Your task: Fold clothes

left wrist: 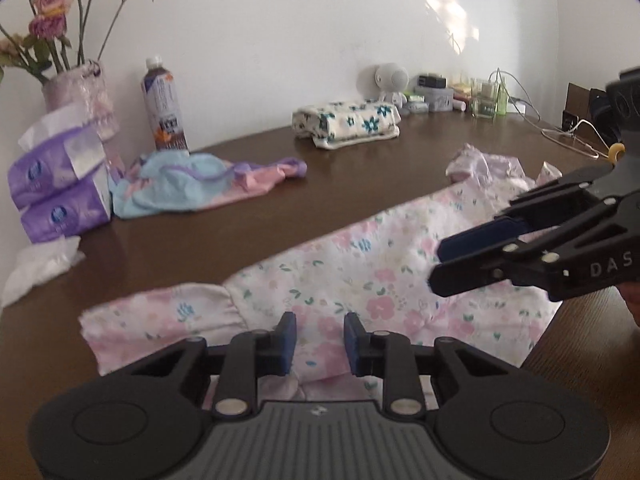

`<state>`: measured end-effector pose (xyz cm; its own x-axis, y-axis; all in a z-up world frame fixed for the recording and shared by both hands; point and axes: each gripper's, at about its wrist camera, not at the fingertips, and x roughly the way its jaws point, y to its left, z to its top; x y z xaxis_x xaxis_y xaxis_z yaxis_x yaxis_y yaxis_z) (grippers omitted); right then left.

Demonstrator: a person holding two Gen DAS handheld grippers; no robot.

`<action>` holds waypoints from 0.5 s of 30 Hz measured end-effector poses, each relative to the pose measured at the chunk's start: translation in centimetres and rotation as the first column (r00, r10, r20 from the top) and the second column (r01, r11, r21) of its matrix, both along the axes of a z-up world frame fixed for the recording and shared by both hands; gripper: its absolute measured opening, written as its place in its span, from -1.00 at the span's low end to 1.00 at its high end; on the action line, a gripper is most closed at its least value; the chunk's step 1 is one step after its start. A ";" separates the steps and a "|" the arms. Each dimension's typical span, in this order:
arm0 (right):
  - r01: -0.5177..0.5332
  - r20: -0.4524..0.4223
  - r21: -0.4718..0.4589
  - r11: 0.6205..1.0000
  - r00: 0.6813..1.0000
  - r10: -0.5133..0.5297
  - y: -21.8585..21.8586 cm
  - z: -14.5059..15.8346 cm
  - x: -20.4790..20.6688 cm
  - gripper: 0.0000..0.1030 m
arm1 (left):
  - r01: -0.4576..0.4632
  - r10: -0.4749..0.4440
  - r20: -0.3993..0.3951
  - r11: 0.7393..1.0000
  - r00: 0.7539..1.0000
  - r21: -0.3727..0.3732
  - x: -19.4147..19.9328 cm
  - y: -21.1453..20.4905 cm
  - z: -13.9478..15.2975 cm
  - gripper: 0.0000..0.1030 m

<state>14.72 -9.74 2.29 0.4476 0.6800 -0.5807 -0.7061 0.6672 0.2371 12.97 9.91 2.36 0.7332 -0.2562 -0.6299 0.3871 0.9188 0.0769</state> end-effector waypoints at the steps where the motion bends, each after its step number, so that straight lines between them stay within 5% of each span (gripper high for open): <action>1: -0.001 0.009 -0.014 1.000 1.000 0.001 0.4 -0.1 -0.2 -0.46 | -0.003 0.003 0.005 1.000 1.000 -0.005 -0.2 0.0 -0.4 -0.52; 15: 0.060 0.184 -0.166 0.984 0.983 -0.029 3.6 -1.0 -2.7 -0.54 | -0.007 0.009 0.038 0.999 0.999 -0.043 -1.2 0.3 -1.0 -0.30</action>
